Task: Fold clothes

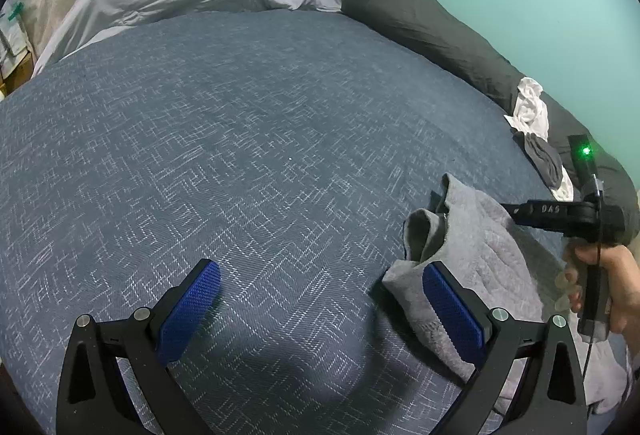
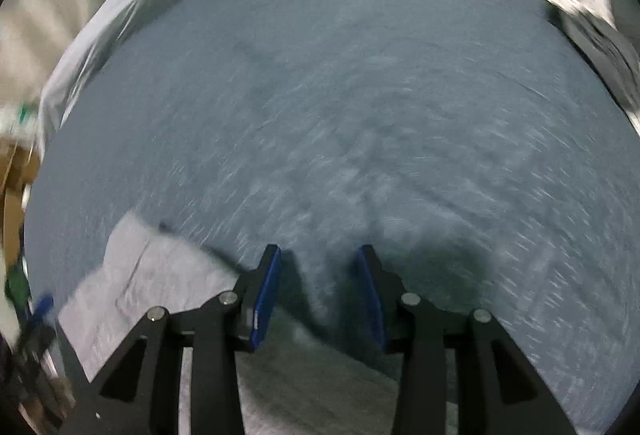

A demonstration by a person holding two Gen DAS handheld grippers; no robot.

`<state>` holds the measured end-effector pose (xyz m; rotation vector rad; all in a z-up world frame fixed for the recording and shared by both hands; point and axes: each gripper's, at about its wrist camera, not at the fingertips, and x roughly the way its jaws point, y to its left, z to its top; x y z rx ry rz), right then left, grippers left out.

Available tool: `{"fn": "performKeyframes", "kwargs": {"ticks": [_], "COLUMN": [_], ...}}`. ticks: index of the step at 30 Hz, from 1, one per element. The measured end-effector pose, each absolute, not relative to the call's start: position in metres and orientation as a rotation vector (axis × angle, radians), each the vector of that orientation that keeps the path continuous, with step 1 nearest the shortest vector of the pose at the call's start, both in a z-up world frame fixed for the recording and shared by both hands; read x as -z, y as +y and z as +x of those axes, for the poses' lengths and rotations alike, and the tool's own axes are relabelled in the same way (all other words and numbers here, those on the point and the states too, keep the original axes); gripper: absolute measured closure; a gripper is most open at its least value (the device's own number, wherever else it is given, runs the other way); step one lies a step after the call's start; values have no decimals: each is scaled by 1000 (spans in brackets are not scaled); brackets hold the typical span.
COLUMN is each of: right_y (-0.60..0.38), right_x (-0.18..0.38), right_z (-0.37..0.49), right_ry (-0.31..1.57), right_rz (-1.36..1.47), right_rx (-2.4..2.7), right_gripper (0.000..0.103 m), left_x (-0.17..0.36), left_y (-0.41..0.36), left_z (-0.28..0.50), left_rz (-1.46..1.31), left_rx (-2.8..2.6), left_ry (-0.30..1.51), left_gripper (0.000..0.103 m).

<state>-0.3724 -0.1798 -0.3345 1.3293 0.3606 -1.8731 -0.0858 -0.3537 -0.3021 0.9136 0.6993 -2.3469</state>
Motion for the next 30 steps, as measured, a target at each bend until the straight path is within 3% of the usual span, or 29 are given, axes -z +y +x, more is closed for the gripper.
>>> {"fn": "performKeyframes", "kwargs": {"ticks": [8,15,27,30], "right_y": [-182,-170,-165,-174], "right_x": [314,312,307,312], "right_z": [-312,-288,-296,-317], "right_ry": [452,458,461,487], "right_rz": [1169,1136,1104,1155], "right_rx": [1648,1521,1629,1650], "right_gripper": [77,79,79,67], "left_x": [301,302,303,303], "left_y": [-349,-350,-348,-349], "left_z": [-83,-83,-84,-84], "left_rz": [910,911,916,916], "left_rx": [2346,2350,2352,2349], "left_ry": [699,708,704,705], "left_gripper": [0,0,0,0]}}
